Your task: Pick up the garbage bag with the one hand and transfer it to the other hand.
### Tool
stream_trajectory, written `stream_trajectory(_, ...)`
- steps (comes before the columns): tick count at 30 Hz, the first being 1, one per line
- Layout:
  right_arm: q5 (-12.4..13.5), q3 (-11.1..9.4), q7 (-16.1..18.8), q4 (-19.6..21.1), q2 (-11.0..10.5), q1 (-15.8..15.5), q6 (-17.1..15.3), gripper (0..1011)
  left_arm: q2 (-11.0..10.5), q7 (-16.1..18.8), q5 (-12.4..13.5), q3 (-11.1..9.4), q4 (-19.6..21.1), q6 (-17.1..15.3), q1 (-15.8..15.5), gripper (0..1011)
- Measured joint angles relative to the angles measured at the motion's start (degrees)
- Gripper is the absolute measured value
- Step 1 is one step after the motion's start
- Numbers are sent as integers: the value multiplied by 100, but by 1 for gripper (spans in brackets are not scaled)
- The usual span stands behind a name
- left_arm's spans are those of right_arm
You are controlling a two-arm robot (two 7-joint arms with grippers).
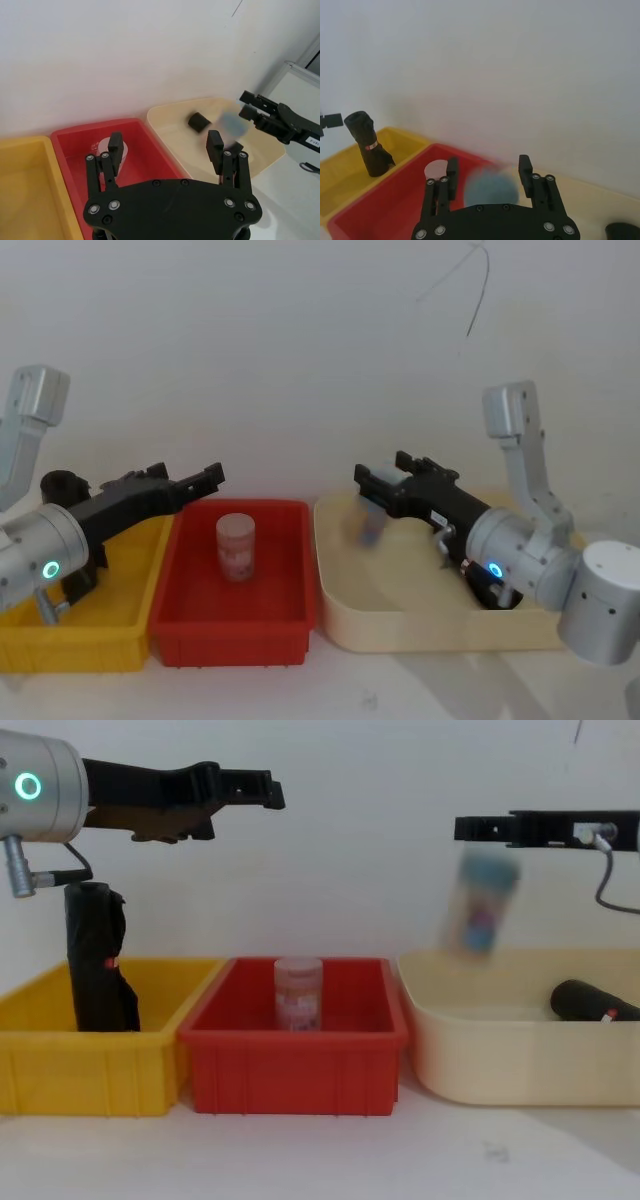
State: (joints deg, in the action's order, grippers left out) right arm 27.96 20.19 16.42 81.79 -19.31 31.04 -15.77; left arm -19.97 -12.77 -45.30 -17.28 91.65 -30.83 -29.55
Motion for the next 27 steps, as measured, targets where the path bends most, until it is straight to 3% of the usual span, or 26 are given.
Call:
stream_trajectory(11,16,-15,248,0,-95,-236,410,1001,-1,0,0,0,0,0,0,1002)
stream_trajectory(17,-94,38,368,48,-128,-326,690,1001,-11,-26,8,-31,-24,30,-19,1002)
stream_trajectory(27,-248,183,481,454,-102,-575,956,1001,-71,-343,161,-271,-242,262,-178,1002)
